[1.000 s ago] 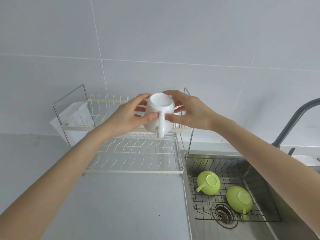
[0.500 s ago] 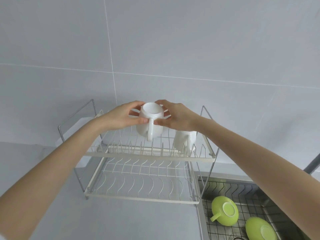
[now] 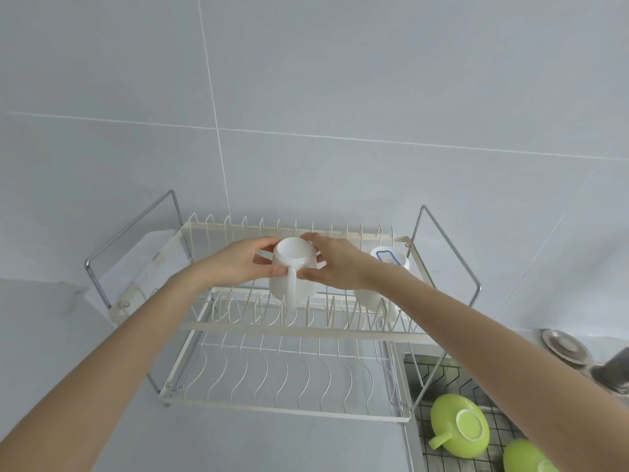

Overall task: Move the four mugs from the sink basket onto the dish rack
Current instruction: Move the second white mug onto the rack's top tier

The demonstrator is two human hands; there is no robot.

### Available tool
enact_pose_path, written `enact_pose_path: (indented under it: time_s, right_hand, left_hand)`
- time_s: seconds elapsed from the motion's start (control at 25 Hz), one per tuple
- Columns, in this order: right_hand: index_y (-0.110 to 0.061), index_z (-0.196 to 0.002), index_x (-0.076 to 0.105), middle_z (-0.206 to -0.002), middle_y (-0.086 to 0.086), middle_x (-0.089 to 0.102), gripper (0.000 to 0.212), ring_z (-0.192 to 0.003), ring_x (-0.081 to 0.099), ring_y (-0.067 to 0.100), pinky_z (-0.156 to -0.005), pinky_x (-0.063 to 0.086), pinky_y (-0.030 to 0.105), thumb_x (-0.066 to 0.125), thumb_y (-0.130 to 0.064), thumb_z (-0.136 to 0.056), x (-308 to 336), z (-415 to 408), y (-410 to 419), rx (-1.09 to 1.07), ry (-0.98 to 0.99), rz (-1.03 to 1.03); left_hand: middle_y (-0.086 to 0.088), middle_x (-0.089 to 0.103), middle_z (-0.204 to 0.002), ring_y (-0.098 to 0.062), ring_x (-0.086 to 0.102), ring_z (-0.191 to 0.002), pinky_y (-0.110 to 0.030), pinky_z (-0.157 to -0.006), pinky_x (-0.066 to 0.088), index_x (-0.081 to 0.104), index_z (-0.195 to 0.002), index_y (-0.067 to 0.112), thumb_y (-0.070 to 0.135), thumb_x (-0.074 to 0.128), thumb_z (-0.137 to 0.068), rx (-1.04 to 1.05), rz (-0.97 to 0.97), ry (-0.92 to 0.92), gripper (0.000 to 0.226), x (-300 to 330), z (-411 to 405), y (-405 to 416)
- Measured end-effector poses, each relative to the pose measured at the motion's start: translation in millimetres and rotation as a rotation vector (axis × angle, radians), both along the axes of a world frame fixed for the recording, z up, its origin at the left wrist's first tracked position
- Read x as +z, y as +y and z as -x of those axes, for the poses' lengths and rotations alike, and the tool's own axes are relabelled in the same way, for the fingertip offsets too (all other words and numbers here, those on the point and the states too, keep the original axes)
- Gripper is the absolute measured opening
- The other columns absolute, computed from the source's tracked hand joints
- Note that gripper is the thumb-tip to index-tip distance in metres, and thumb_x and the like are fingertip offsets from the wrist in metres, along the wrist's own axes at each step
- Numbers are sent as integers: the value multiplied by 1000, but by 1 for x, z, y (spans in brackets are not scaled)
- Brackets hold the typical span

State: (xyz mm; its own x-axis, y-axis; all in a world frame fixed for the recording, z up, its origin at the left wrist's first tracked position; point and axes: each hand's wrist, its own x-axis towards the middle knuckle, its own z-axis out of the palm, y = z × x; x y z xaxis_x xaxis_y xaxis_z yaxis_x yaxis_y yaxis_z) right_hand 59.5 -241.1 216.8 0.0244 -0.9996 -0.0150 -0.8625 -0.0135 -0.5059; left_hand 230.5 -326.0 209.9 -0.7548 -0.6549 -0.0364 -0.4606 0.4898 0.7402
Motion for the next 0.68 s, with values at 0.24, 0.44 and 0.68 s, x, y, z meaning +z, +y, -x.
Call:
enact_pose_path:
  time_s: [0.24, 0.44, 0.68]
  right_hand:
    - [-15, -133, 35, -126, 12, 56, 58, -112, 54, 28, -99, 44, 43, 62, -30, -84, -1, -2, 5, 22, -5, 6]
    - [-16, -136, 31, -130, 13, 53, 60, -117, 50, 29, -100, 42, 45, 59, -31, -85, -1, -6, 9, 9, 16, -4]
    - [-17, -145, 10, -144, 11, 40, 74, -130, 39, 28, -105, 35, 37, 53, -36, -88, 2, -7, 11, 0, 111, -72]
  left_hand:
    - [4, 52, -123, -17, 59, -106, -31, -92, 44, 44, -122, 25, 28, 66, -78, 13, -37, -32, 49, 1, -3, 5]
    - [5, 49, -127, -18, 59, -108, -33, -92, 45, 43, -123, 24, 30, 64, -79, 32, -30, -60, 49, 4, -4, 12]
    - [1, 44, -138, -22, 57, -112, -40, -101, 43, 35, -134, 23, 30, 63, -81, 42, -7, -100, 60, 6, -4, 17]
